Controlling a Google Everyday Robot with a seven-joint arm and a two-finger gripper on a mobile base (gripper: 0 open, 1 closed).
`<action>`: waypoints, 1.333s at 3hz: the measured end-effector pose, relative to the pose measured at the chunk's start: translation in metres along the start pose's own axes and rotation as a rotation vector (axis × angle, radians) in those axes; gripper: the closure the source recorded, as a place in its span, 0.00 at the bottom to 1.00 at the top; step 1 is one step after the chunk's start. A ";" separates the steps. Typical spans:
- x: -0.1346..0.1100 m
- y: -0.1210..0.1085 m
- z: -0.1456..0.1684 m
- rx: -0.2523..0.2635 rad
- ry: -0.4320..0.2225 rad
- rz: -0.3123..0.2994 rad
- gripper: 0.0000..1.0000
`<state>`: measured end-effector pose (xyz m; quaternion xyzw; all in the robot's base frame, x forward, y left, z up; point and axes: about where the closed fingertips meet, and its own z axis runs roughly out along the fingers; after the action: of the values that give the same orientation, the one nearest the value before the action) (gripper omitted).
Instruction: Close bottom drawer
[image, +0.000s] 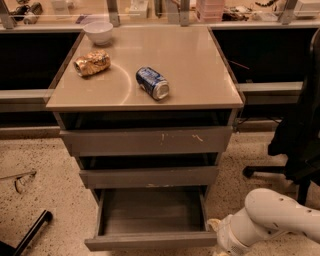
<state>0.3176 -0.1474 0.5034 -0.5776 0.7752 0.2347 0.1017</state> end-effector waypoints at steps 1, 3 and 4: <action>0.012 -0.008 0.035 -0.040 -0.007 0.009 0.00; 0.041 -0.030 0.179 -0.208 0.026 -0.053 0.00; 0.047 -0.014 0.203 -0.262 0.015 -0.034 0.00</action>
Offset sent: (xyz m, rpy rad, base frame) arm -0.0235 0.0624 -0.2739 0.1076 0.2728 0.1772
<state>0.2930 -0.0924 0.3037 -0.6007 0.7288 0.3278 0.0232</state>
